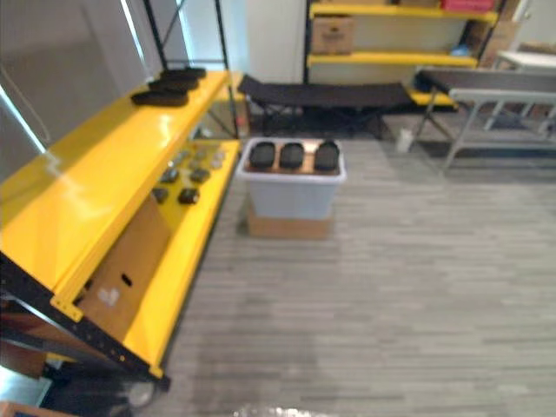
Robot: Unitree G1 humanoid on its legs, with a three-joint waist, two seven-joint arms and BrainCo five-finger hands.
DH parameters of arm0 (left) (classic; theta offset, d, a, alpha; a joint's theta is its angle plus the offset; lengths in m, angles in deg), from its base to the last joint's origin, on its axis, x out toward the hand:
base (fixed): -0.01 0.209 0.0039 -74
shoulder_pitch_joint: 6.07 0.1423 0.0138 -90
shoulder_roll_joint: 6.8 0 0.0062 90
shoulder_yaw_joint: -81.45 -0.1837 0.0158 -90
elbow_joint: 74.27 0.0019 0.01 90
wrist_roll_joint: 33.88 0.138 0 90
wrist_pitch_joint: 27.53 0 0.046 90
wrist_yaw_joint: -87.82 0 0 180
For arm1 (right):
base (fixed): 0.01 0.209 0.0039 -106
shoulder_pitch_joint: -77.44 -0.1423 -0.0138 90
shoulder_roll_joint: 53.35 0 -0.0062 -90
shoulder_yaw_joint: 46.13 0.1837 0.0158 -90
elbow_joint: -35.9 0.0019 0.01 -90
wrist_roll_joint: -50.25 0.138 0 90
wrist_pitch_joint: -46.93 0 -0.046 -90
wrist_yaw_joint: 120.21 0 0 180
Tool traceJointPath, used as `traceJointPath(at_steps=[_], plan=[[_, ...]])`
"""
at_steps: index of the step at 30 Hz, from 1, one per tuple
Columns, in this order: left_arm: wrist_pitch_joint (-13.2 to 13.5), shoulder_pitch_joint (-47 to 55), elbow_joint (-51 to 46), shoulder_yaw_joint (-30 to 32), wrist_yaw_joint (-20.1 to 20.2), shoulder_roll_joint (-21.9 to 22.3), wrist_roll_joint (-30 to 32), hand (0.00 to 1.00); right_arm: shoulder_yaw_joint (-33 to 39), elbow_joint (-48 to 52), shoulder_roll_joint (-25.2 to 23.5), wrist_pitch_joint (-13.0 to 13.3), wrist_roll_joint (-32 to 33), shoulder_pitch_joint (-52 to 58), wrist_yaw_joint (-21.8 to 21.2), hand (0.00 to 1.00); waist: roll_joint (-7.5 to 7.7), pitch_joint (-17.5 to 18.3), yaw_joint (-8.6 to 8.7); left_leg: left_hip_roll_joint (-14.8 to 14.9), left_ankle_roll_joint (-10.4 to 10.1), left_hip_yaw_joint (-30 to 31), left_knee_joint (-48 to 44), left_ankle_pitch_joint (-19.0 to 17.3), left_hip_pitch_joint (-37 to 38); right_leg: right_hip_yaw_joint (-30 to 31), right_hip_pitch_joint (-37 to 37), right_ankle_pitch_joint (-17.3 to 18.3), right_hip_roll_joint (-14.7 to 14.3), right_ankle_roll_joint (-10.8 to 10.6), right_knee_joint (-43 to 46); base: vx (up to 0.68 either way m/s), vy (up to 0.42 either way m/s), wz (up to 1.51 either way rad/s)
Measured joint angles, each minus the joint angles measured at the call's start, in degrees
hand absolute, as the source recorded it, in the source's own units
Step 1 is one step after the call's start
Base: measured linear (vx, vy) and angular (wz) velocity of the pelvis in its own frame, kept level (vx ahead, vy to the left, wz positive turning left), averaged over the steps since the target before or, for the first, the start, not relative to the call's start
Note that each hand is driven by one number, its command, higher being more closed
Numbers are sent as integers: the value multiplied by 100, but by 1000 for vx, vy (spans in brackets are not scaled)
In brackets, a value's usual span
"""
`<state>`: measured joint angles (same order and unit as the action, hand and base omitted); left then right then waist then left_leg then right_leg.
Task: Walk over and take plastic housings, then place them on the shelf
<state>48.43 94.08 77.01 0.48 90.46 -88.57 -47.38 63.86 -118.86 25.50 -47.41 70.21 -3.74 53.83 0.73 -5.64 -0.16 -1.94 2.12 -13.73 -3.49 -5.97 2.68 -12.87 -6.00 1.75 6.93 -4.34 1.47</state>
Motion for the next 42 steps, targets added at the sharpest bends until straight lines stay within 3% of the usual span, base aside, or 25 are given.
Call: traceJointPath(at_steps=[5, 11, 17, 23, 26, 30, 34, 42], plan=[[27, -21, 67, 148, 38, 56, 4, 0, 102, 7, -17, 167, -30, -168, 0, 0, -32, 9, -13, -96, 10, -117, 814, 450, 548, -78, -260, -53, 5, -93, -133, 164, 46, 1], [141, -173, 68, 141, 85, -29, 3, 0, 142, 23, -63, 245, -48, -545, 66, 0, 68, -139, -38, -98, -40, -127, 816, 424, 746, -113, -448, -110, 2, -187, -180, 85, 11, 2], [151, -222, 68, 100, 125, 13, 11, 0, 144, 18, -85, 334, -50, -560, 98, 0, -23, -214, -22, -102, -55, -134, 854, 415, 833, -115, -522, -128, 10, -214, -175, -37, 0, -2], [162, -245, 62, -30, 253, -2, 41, 0, 67, 65, -72, 369, -68, -527, 48, 0, -26, -261, 32, -97, -68, -272, 863, 402, 585, -119, -146, 137, 41, -167, -23, -149, -6, -9], [222, -380, 60, -194, 256, -53, -17, 0, 12, 75, -67, 325, -37, -528, -15, 0, -19, -312, 49, -38, -31, -400, 672, 378, -46, -126, 406, 148, 45, -178, 16, -57, 16, 6], [400, -853, 36, -374, 233, -183, -247, 0, -103, 99, -56, 344, 247, -877, -30, 0, 81, -879, 22, 183, 64, -379, -700, -43, -966, -142, 905, 109, 116, -212, 533, -7, 2, 12], [607, -1463, -132, -569, 117, -236, -458, 0, -400, 306, 14, 456, 414, -1321, -42, 0, 131, -1365, -65, 224, 49, -293, -1324, -178, -1513, -149, 1265, 92, 188, -178, 862, 12, 45, 11], [768, -1644, -235, -695, -24, -27, -471, 0, -677, 508, -23, 453, 519, -1393, -117, 0, 82, -1529, -154, 399, -18, -181, -2243, -766, -1704, -115, 1416, 629, 230, -164, 1746, 2, 14, 3]])
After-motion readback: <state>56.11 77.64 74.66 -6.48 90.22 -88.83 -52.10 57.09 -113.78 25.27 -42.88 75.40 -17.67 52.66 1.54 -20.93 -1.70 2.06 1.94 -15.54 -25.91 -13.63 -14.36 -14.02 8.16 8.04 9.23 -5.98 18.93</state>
